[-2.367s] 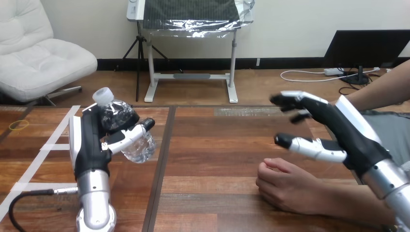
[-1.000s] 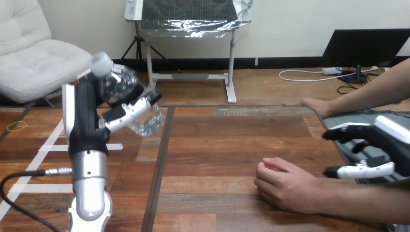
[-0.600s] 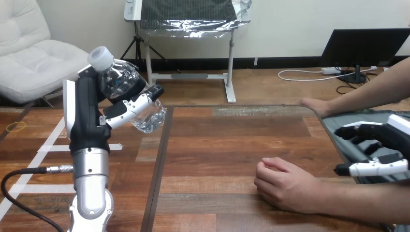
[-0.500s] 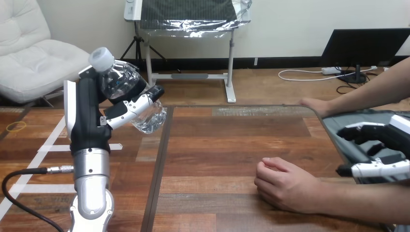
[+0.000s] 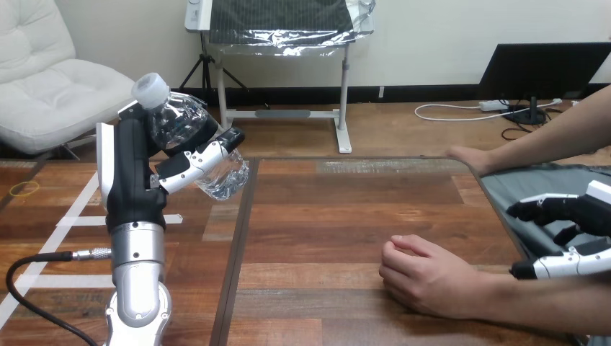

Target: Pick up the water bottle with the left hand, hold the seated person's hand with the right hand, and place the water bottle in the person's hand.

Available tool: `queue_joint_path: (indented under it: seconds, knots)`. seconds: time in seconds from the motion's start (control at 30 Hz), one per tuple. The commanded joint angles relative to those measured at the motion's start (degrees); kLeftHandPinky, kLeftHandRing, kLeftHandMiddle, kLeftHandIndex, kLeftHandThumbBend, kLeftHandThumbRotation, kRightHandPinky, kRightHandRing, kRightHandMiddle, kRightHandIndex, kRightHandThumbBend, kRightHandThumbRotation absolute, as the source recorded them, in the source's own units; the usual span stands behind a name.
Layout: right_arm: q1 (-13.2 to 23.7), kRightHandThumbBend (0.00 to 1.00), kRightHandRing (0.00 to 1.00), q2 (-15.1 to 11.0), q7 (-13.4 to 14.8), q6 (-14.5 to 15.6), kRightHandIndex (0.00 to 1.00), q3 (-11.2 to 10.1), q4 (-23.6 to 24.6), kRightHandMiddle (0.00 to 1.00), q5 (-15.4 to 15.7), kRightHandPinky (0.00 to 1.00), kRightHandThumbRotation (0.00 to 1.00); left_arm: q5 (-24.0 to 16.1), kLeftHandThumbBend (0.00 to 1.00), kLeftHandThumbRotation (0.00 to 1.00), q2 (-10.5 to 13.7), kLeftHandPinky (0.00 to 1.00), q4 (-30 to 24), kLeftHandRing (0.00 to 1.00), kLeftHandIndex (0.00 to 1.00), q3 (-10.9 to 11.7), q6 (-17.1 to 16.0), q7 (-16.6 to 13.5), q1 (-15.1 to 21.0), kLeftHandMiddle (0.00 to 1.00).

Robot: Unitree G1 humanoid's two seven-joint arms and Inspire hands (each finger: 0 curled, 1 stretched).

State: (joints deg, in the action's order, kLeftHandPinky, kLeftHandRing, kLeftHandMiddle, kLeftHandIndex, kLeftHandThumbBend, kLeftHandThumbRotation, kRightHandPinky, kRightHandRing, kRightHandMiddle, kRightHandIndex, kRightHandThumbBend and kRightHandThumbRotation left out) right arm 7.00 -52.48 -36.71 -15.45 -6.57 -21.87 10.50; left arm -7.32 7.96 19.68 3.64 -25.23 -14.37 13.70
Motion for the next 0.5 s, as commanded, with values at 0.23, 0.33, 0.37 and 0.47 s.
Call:
queue_joint_path:
  seconds: [0.23, 0.33, 0.37, 0.47]
  knots:
    - [-1.38, 0.94, 0.87, -3.11, -1.46, 0.18, 0.85, -1.04, 4.72, 0.86, -0.65, 0.76, 0.4, 0.18, 0.62, 0.0, 0.18, 0.29, -0.76, 0.34, 0.42, 1.01, -0.84, -0.01, 4.21, 0.4]
    - [-1.98, 0.93, 0.87, -2.93, -1.82, 0.72, 0.85, -0.79, 5.62, 0.86, -0.74, 0.76, 0.38, 0.31, 0.62, 0.0, 0.09, 0.29, -0.91, 0.34, 0.42, 1.08, -0.49, -0.02, 4.24, 0.39]
    - [-2.12, 0.93, 0.87, -2.88, -1.88, 0.9, 0.84, -0.74, 5.84, 0.86, -0.77, 0.76, 0.37, 0.34, 0.62, 0.0, 0.08, 0.29, -0.95, 0.34, 0.42, 1.09, -0.43, -0.02, 4.23, 0.39]
    - [-2.88, 0.94, 0.86, -2.57, -2.06, 1.65, 0.84, -0.63, 7.13, 0.86, -0.86, 0.75, 0.37, 0.61, 0.62, 0.0, 0.12, 0.29, -0.83, 0.34, 0.42, 1.17, -0.59, 0.22, 4.28, 0.39]
